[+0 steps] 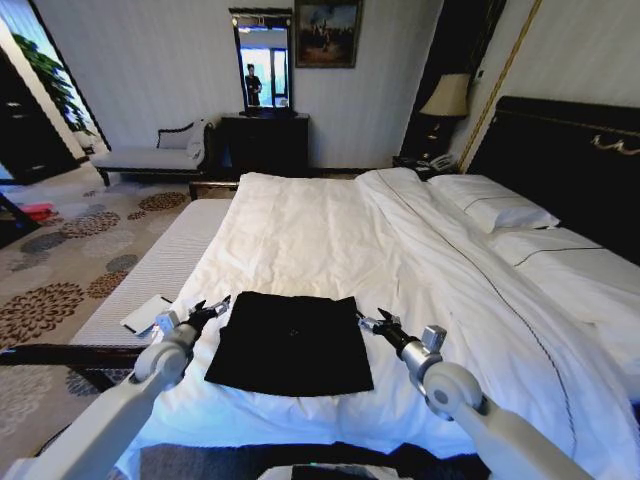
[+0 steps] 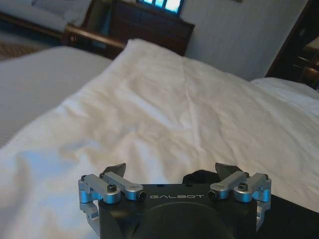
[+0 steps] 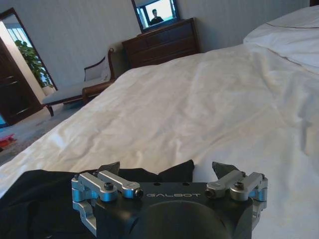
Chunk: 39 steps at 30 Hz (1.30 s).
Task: Fold the clothes on the bed.
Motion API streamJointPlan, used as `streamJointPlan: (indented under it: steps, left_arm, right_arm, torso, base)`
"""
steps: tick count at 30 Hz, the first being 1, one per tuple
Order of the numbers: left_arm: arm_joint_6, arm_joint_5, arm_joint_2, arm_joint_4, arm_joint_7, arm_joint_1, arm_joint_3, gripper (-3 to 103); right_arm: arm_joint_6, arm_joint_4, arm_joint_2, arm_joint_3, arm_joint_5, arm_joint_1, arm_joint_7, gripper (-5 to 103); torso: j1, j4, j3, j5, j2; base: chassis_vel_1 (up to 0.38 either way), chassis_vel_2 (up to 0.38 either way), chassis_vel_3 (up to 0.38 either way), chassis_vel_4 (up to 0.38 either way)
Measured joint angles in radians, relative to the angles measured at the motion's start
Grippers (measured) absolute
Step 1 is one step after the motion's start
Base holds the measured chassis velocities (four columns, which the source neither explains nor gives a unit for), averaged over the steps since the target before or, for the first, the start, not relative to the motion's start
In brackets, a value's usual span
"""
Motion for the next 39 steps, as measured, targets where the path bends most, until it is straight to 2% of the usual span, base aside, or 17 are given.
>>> streamJointPlan:
  steps: [4,8,11,14,16,17,19,22,25,27,28,31,33,36,39]
  left_arm:
    - [0.005,-0.011,-0.027,0.084,0.034,-0.080,0.055,102]
    - [0.005,-0.014,-0.092,0.160,0.051,-0.168,0.126,96]
    - [0.006,-0.014,-0.103,0.179,0.056,-0.191,0.153,93]
    - [0.007,-0.015,-0.107,0.193,0.066,-0.200,0.177,78]
    - [0.009,-0.018,-0.109,0.195,0.067,-0.201,0.182,78]
    - [0.012,-0.022,-0.113,0.198,0.067,-0.203,0.188,68]
    - [0.013,-0.022,-0.116,0.201,0.065,-0.203,0.191,68]
    - [0.013,-0.019,-0.123,0.210,0.045,-0.204,0.193,51]
    - [0.013,-0.019,-0.125,0.213,0.043,-0.204,0.193,45]
    - [0.013,-0.019,-0.126,0.214,0.042,-0.201,0.189,34]
    - [0.013,-0.019,-0.126,0.214,0.042,-0.201,0.189,34]
    - [0.013,-0.019,-0.132,0.214,0.040,-0.198,0.182,19]
    - [0.013,-0.019,-0.132,0.214,0.039,-0.198,0.182,19]
    - [0.011,-0.017,-0.136,0.213,0.033,-0.194,0.172,3]
    - [0.010,-0.016,-0.136,0.209,0.030,-0.190,0.168,1]
  right_arm:
    - [-0.002,-0.013,0.001,0.000,0.001,0.005,0.003,100]
    - [-0.003,-0.040,0.024,0.000,0.001,0.021,0.010,100]
    - [-0.004,-0.041,0.026,-0.001,0.002,0.024,0.012,100]
    - [-0.006,-0.042,0.023,-0.001,0.009,0.030,0.017,100]
    - [-0.007,-0.042,0.022,-0.001,0.013,0.033,0.020,100]
    - [-0.009,-0.041,0.019,-0.005,0.017,0.038,0.025,100]
    - [-0.010,-0.041,0.018,-0.008,0.018,0.041,0.027,100]
    - [-0.011,-0.039,0.016,-0.011,0.021,0.044,0.034,100]
    - [-0.012,-0.038,0.016,-0.011,0.022,0.044,0.036,100]
    - [-0.012,-0.038,0.016,-0.011,0.024,0.042,0.041,100]
    - [-0.012,-0.038,0.016,-0.011,0.024,0.042,0.041,100]
    - [-0.013,-0.038,0.019,-0.010,0.027,0.041,0.045,100]
    - [-0.014,-0.038,0.019,-0.010,0.027,0.042,0.045,100]
    - [-0.016,-0.052,0.021,-0.016,0.035,0.056,0.046,100]
    - [-0.017,-0.062,0.021,-0.025,0.042,0.074,0.046,100]
  torso:
    - [0.000,0.0001,0.000,0.0000,0.000]
    - [0.000,-0.0004,0.000,0.0000,0.000]
    - [0.000,-0.0005,0.000,0.0000,0.000]
    - [0.000,0.0003,0.000,0.0001,0.000]
    - [0.000,0.0003,0.000,-0.0001,0.000]
    - [0.000,0.0002,0.000,-0.0001,0.000]
    - [0.000,0.0001,0.000,0.0000,0.000]
    - [0.000,0.0000,0.000,0.0001,0.000]
    - [0.000,0.0000,0.000,-0.0001,0.000]
    - [0.000,0.0000,0.000,-0.0001,0.000]
    - [0.000,0.0000,0.000,-0.0001,0.000]
    - [0.000,-0.0002,0.000,-0.0001,0.000]
    - [0.000,-0.0002,0.000,0.0000,0.000]
    - [0.000,-0.0004,0.000,-0.0001,0.000]
    - [0.000,-0.0002,0.000,-0.0001,0.000]
  base:
    - [0.000,0.000,0.000,0.000]
    - [0.000,0.000,0.000,0.000]
    - [0.000,0.000,0.000,0.000]
    - [0.000,0.000,0.000,0.000]
    - [0.000,0.000,0.000,0.000]
    - [0.000,0.000,0.000,0.000]
    - [0.000,0.000,0.000,0.000]
    - [0.000,0.000,0.000,0.000]
    - [0.000,0.000,0.000,0.000]
    - [0.000,0.000,0.000,0.000]
    - [0.000,0.000,0.000,0.000]
    - [0.000,0.000,0.000,0.000]
    - [0.000,0.000,0.000,0.000]
    - [0.000,0.000,0.000,0.000]
    - [0.000,0.000,0.000,0.000]
